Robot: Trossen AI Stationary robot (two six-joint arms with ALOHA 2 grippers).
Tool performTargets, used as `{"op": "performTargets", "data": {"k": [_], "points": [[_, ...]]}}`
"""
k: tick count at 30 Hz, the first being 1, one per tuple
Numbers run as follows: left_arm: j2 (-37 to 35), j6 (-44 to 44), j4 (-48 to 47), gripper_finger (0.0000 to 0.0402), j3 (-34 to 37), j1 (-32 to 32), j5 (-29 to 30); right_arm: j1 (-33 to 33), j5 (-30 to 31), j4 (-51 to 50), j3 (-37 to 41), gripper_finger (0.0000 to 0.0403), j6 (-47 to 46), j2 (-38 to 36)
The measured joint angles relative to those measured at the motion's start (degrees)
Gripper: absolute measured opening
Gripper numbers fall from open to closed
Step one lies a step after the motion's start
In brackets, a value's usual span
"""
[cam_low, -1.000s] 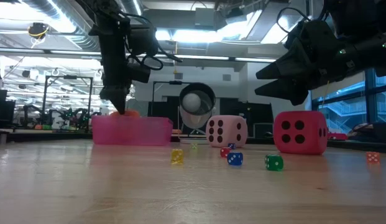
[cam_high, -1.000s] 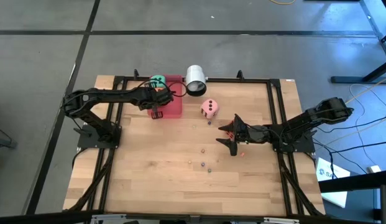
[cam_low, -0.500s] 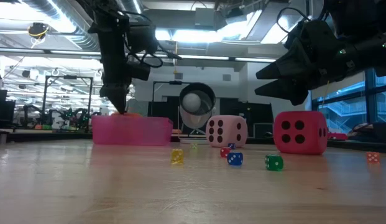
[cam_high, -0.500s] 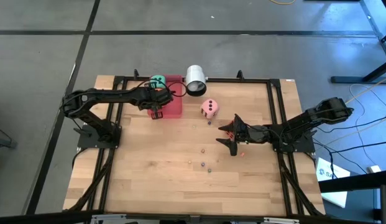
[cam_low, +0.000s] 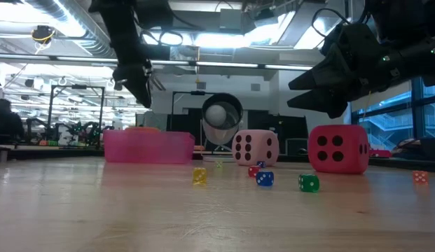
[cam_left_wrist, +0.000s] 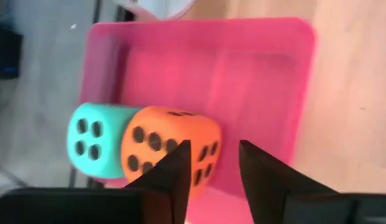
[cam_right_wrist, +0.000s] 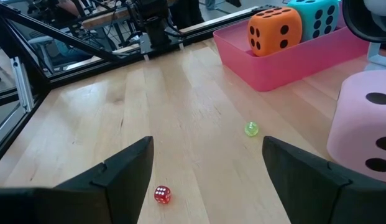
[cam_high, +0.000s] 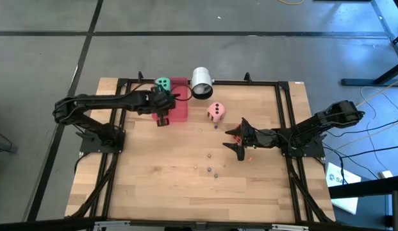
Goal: Pick & Place Dice
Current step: Put the big orange dice into the red bin
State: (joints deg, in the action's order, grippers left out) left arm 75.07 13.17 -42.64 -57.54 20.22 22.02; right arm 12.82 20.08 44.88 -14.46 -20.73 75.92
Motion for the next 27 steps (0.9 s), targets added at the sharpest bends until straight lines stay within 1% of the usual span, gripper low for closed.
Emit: {"op": "performTargets", "data": {"k": [6, 11, 17, 27], "points": [[2.33, 1.62, 0.28, 0.0045, 0.0, 0.79, -1.72, 0.01, 0.0, 0.0, -0.01, 0.03, -0.02, 0.0], [4.63, 3.03, 1.35, 0.0006, 0.0, 2.26, -2.27, 0.0, 0.0, 0.0, -0.02, 0.03, -0.04, -0.02], [7.58, 4.02, 2.18, 0.0003, 0.0, 4.87, -6.47, 0.01, 0.0, 0.0, -0.02, 0.03, -0.07, 0.0], [12.58, 4.63, 2.27, 0.0003, 0.0, 7.32, -6.31, 0.0, 0.0, 0.0, 0.0, 0.03, -0.09, 0.0]]}}
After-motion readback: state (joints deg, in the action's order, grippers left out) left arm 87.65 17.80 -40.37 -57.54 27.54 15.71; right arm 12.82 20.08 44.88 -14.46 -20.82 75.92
